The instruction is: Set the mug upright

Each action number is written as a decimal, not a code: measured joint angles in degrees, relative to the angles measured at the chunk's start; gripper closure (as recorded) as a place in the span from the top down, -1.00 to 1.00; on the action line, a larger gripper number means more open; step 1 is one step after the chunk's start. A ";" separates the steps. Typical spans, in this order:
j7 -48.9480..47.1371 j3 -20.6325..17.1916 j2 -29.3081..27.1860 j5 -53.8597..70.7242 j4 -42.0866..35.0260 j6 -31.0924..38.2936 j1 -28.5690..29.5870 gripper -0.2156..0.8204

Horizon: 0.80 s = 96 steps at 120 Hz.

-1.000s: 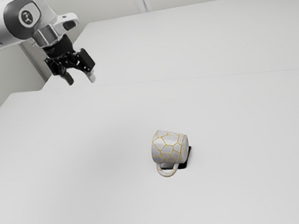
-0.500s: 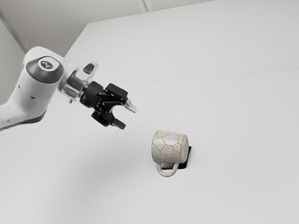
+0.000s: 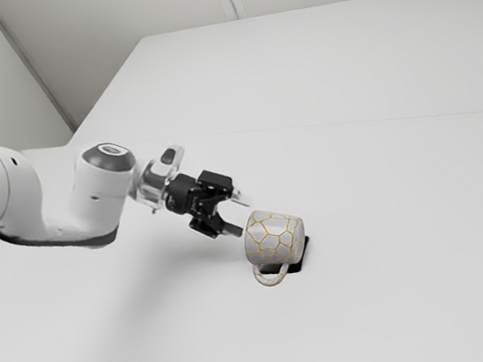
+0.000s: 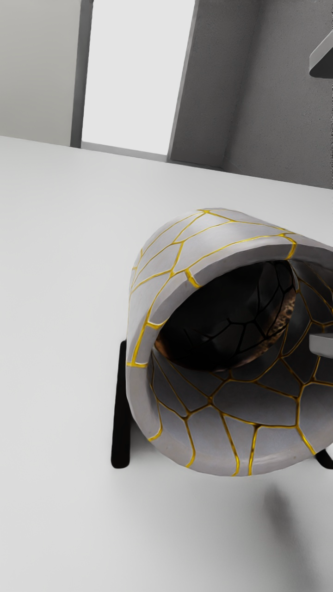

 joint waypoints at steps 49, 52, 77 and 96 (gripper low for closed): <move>10.09 -0.63 3.38 -9.08 -0.17 -2.10 -0.64 -0.23; 10.54 -0.63 3.37 -9.21 -0.16 -2.13 -0.62 -0.33; 13.58 -0.63 3.29 -10.23 -0.16 -2.23 -0.70 -0.76; 15.12 -0.85 2.23 -10.23 -0.16 -2.12 -0.67 -0.86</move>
